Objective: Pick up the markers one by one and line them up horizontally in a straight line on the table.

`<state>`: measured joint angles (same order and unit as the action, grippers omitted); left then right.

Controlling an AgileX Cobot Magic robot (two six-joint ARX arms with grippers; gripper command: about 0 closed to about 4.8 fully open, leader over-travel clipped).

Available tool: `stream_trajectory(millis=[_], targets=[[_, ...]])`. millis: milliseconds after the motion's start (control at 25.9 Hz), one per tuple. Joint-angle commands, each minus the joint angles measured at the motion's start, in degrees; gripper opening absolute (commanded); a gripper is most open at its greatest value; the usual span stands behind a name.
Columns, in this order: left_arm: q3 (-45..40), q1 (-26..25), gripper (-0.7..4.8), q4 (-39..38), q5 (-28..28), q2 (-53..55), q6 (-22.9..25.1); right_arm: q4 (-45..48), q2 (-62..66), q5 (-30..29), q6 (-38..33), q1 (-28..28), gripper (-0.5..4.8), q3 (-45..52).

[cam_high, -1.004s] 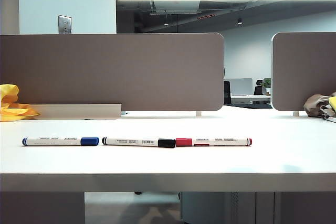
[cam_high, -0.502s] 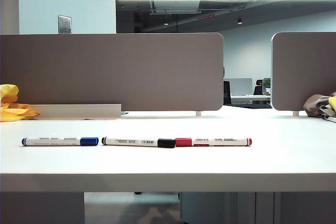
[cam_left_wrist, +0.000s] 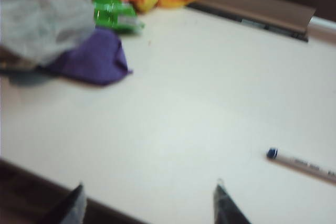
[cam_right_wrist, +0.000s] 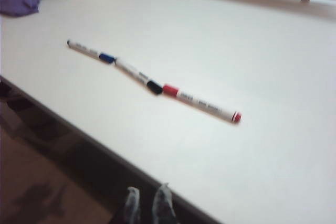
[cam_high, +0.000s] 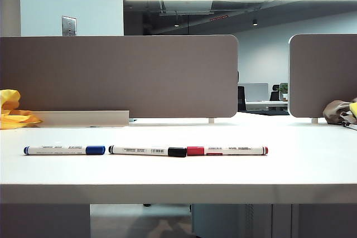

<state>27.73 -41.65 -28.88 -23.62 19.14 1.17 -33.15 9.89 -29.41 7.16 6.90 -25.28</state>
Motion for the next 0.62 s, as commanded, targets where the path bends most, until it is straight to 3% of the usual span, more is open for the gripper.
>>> stream_trajectory(millis=[39,348,463,618], targets=[[0.2,0.0,3.08,-3.7,0.3,0.1,-0.3,-2.6,-3.8,-0.1,0.0,-0.1,0.46,5.7],[-0.9,0.5,3.08,-3.7,0.4,-2.6,-0.3,-6.0,-9.9,-0.1,0.0,-2.1,0.46,12.7],[-2.1,3.8,3.08,-3.6,3.5,-7.2,-0.3,-6.0,-9.7,-0.2,0.0,-3.7,0.46,12.6],[-4.4,10.6,3.08,-3.6,3.2,-12.0,-0.3,-5.9,-9.7,-0.1,0.0,-5.3,0.46,12.8]])
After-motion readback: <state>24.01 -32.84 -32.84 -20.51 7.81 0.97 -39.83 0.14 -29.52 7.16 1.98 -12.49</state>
